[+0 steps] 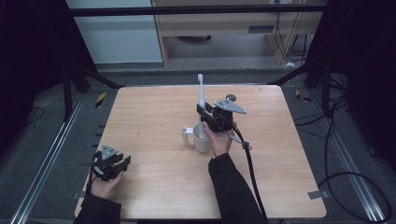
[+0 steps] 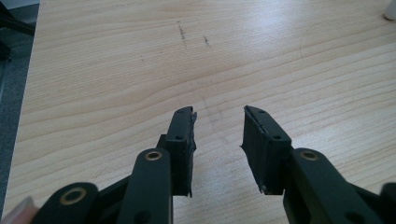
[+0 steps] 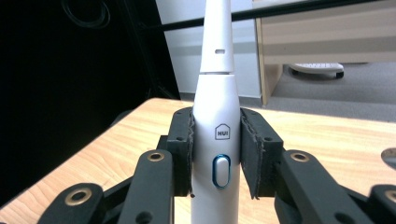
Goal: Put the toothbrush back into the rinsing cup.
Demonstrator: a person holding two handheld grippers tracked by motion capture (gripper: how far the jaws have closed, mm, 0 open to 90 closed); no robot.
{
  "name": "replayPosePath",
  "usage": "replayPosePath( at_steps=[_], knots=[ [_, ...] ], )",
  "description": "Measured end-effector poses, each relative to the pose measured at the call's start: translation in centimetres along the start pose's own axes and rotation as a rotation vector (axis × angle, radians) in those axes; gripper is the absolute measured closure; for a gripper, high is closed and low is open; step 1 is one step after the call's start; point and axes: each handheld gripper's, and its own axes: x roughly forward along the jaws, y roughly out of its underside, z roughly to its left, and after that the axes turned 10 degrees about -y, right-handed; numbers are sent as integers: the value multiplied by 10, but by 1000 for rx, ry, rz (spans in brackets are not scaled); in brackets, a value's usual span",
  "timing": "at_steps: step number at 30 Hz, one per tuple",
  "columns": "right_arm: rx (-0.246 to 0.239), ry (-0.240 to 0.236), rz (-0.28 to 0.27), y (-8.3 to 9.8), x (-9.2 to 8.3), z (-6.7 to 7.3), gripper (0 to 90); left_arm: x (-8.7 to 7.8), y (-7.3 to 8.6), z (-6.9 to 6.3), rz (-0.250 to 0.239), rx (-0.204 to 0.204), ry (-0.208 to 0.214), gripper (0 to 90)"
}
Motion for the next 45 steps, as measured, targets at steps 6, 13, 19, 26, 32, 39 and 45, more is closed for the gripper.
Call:
replayPosePath(
  at_steps=[6,13,19,26,32,39,45],
  knots=[
    [-5,11,45,14,7,2,671,0,0,0,0,0,0,633],
    [1,19,90,25,11,1,670,0,0,0,1,1,-1,633],
    [-4,28,134,32,13,1,669,0,0,0,1,2,-1,633],
    [6,38,178,37,12,-1,668,0,0,0,2,4,-1,632],
    [1,39,205,38,12,-1,667,0,0,-1,3,4,-1,632],
    [-12,46,222,40,12,0,665,0,0,-1,3,6,-1,632],
    [-24,37,217,38,9,1,629,0,0,-1,4,8,-1,632]
  ],
)
